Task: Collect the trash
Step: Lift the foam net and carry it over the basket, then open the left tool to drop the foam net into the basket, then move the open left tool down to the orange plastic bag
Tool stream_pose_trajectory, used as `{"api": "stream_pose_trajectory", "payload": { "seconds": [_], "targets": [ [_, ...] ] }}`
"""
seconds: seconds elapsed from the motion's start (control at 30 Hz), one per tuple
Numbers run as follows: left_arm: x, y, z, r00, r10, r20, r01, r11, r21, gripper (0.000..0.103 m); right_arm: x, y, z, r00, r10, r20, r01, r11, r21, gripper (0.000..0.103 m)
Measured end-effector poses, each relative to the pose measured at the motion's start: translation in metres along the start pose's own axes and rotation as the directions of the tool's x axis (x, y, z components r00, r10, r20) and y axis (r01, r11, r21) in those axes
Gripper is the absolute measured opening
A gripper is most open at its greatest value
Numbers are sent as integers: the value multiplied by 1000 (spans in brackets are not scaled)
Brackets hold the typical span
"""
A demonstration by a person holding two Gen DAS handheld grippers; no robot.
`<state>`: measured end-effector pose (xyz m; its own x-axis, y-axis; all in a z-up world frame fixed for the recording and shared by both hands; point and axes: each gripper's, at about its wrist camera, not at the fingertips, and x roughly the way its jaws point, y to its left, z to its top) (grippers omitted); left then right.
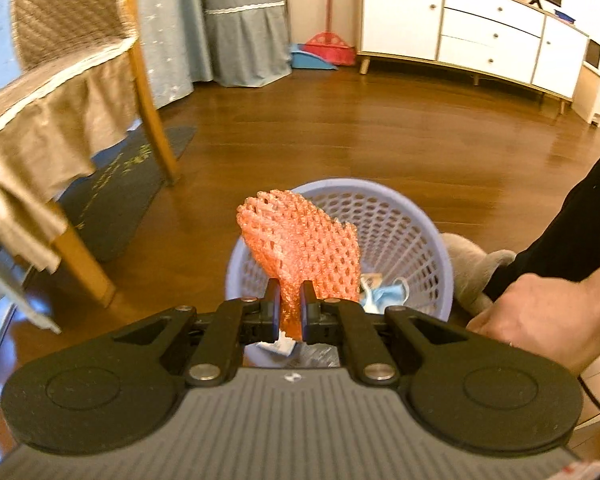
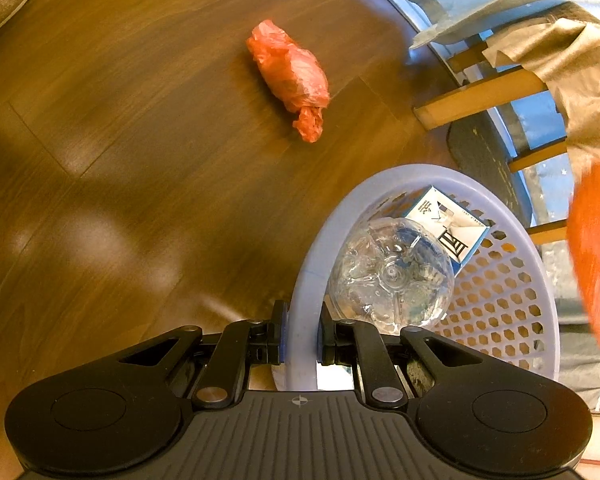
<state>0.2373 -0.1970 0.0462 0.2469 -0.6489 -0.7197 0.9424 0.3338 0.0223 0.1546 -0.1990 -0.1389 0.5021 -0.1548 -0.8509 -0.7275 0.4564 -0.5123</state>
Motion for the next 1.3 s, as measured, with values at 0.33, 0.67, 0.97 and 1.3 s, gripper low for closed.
{"api": "stream_pose_trajectory", "payload": {
  "seconds": [0.33,0.67,0.97,1.3],
  "targets": [
    [20,-1,14,999,-15,49,16,999,-27,36,-3,-3,-7,1000,3,0,-3,1000,17,10],
    [-10,38,-12,993,118,0,-117,986,-117,36,-4,-3,-6,1000,5,-1,-5,1000,17,10],
    [-40,71,-44,976,211,-57,-218,956,-196,35,-3,-3,-4,1000,5,-1,-5,1000,17,10],
    [-52,95,-79,954,275,-120,-297,927,-231,37,-2,-1,-1,1000,5,-3,-5,1000,7,10]
  ]
}}
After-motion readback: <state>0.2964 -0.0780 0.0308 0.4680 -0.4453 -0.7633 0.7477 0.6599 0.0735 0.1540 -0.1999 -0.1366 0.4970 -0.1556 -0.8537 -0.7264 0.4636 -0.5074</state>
